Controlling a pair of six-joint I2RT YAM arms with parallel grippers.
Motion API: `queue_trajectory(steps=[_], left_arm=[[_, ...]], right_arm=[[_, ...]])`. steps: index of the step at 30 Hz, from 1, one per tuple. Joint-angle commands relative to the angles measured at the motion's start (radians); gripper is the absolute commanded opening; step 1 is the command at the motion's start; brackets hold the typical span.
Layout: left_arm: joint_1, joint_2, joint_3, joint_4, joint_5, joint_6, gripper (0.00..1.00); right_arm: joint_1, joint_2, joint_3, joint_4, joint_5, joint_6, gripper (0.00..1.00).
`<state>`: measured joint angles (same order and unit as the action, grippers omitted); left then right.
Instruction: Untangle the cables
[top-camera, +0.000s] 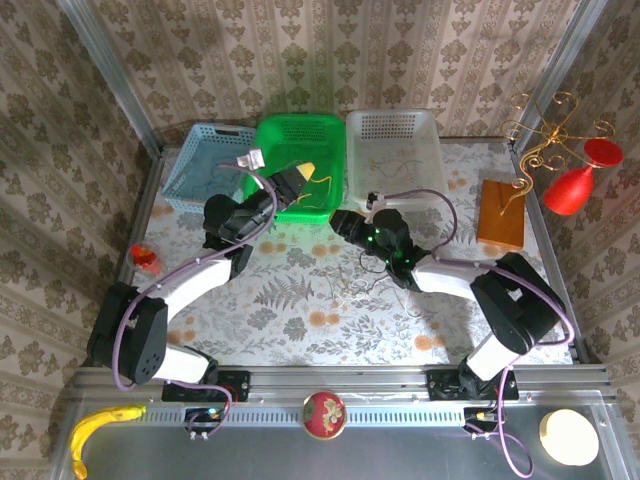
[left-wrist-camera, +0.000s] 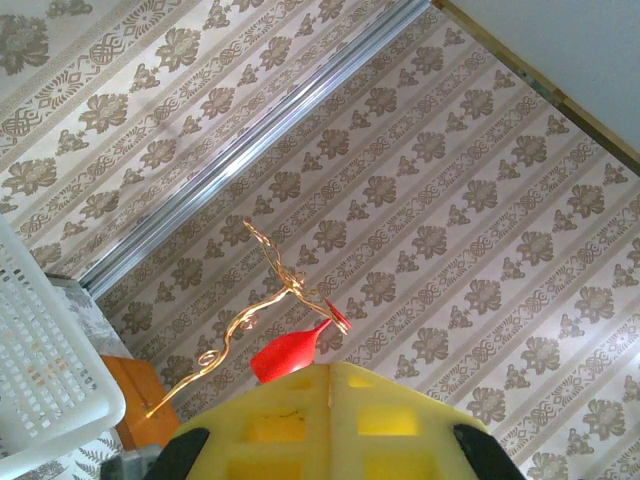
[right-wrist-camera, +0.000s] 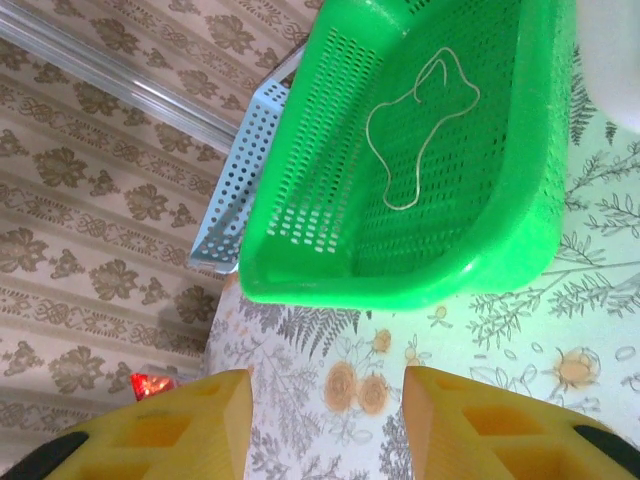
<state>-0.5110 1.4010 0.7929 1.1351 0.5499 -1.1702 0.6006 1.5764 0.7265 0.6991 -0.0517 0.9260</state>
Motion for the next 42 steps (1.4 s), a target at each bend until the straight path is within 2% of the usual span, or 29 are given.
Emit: queue_trajectory(steps=[1,7,13,20,27,34,42], left_arm=[[-0.007,-0.025,0.004,-0.006,-0.012,0.039,0.00],[-0.007,-0.028,-0.005,-0.045,-0.040,0.070,0.00],[-0.007,-0.023,-0.006,-0.054,-0.053,0.075,0.00],[-0.011,-0.038,-0.008,-0.068,-0.059,0.079,0.00],[-0.018,-0.055,-0.008,-0.084,-0.065,0.087,0.00],[-0.024,-0.060,-0.008,-0.083,-0.070,0.086,0.00],[-0.026,-0.065,-0.005,-0.078,-0.073,0.083,0.00]], right_arm=[[0.008,-0.126,-0.032,0.012,0.025,-0.010,0.49],[0.058,-0.328,-0.032,-0.134,0.088,-0.089,0.59],[0.125,-0.401,0.033,-0.238,0.167,-0.170,0.64],[0.140,-0.308,0.149,-0.265,0.178,-0.220,0.65],[0.145,-0.193,0.241,-0.249,0.260,-0.276,0.64],[0.146,-0.102,0.241,-0.202,0.369,-0.288,0.62],[0.146,-0.066,0.235,-0.200,0.376,-0.283,0.60]])
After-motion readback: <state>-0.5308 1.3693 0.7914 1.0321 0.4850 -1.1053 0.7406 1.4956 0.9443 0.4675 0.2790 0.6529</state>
